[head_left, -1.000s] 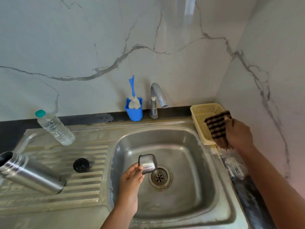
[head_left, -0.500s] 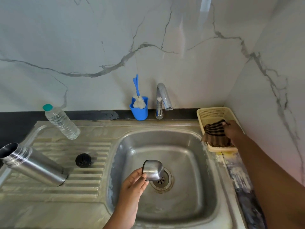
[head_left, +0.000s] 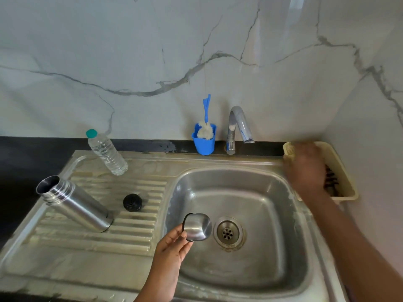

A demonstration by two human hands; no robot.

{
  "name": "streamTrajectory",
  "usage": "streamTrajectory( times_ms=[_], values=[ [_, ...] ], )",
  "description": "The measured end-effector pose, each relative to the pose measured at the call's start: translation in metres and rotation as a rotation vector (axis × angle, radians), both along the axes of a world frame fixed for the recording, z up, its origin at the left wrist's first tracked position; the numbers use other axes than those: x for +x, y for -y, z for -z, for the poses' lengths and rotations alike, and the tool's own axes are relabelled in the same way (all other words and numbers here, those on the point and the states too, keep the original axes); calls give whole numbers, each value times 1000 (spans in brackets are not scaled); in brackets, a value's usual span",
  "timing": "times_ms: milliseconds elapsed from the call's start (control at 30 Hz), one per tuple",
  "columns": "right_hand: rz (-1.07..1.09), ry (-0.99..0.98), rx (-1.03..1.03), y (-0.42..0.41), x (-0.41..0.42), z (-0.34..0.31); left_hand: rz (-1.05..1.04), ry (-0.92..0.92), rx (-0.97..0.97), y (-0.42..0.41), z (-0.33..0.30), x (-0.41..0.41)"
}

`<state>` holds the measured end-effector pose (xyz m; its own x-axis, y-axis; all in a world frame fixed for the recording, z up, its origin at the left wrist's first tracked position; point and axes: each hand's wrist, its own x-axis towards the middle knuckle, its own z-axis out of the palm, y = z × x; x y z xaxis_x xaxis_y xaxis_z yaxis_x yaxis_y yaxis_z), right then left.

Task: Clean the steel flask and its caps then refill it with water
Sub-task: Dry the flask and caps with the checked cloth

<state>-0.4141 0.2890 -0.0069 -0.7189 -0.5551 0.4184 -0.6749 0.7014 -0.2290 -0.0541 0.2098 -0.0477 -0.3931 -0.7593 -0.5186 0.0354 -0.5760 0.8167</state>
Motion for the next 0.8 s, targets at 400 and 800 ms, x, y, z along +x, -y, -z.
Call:
streamTrajectory(
  times_ms=[400, 800],
  values=[
    [-946, 627, 171, 95, 287, 40, -99, 54, 58, 50, -10, 60],
    [-854, 541, 330, 153, 338, 63, -27, 174, -11, 102, 6, 141]
  ],
)
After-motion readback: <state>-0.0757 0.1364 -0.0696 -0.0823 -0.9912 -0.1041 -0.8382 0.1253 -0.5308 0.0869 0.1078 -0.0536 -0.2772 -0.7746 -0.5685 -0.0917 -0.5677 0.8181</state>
